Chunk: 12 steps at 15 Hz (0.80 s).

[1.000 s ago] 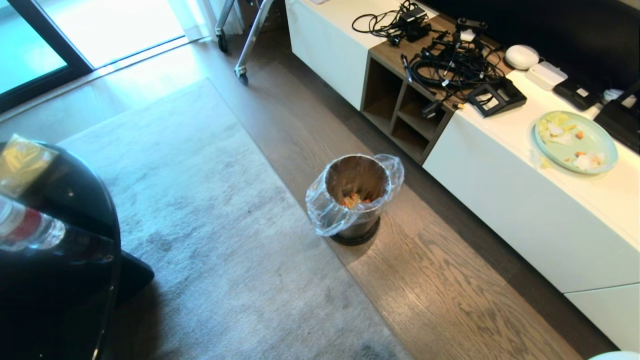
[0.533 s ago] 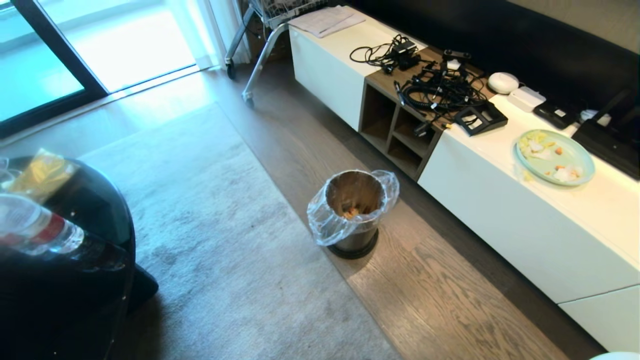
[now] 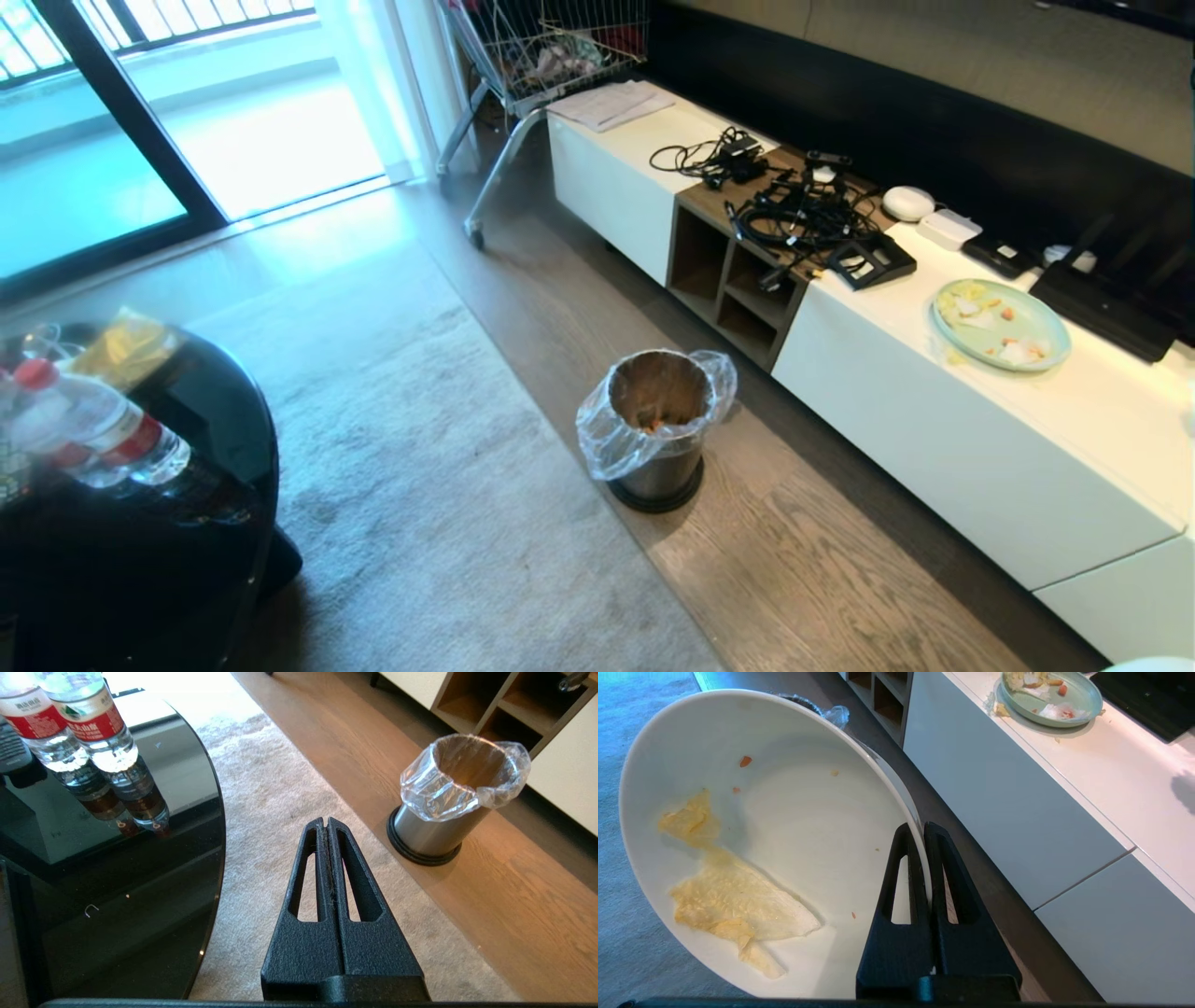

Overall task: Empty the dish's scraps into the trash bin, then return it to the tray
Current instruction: Put the bowl back to the table

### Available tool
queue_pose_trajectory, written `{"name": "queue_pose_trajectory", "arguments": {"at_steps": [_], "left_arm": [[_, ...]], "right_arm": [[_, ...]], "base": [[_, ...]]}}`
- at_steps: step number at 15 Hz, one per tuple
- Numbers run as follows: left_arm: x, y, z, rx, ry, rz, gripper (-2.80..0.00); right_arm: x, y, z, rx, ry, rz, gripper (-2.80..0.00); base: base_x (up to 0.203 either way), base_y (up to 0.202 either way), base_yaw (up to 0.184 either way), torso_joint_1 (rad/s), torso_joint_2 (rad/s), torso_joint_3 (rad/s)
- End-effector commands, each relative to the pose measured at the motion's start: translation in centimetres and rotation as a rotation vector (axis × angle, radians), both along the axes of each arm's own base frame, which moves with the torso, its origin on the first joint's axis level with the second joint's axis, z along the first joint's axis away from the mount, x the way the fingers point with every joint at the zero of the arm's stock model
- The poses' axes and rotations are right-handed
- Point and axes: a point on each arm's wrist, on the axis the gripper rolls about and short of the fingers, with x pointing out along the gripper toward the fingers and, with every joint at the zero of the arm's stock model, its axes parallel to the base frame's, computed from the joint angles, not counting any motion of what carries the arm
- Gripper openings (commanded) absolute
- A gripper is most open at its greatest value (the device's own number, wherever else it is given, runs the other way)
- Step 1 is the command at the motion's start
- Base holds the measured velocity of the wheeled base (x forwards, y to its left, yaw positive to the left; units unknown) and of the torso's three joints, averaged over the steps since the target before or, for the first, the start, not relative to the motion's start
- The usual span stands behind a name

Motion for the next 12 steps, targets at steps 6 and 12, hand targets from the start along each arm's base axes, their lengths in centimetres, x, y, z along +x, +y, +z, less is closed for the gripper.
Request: {"name": "queue_pose_trajectory", "arguments": {"at_steps": [6,12], "left_arm": [[0.00,0.00,0.01,-0.001,-0.001,0.000,-2.80],[0.00,0.00,0.01,-0.002,-0.001,0.000,-2.80]], "right_arm": [[0.01,0.00,0.00,-0.001,0.001,0.001,-2.80],[0.01,0.00,0.00,-0.001,0.001,0.001,-2.80]], "base": [[0.000,0.000,0.000,0.002,0.00,0.204],[0.000,0.000,0.000,0.005,0.00,0.205]]}}
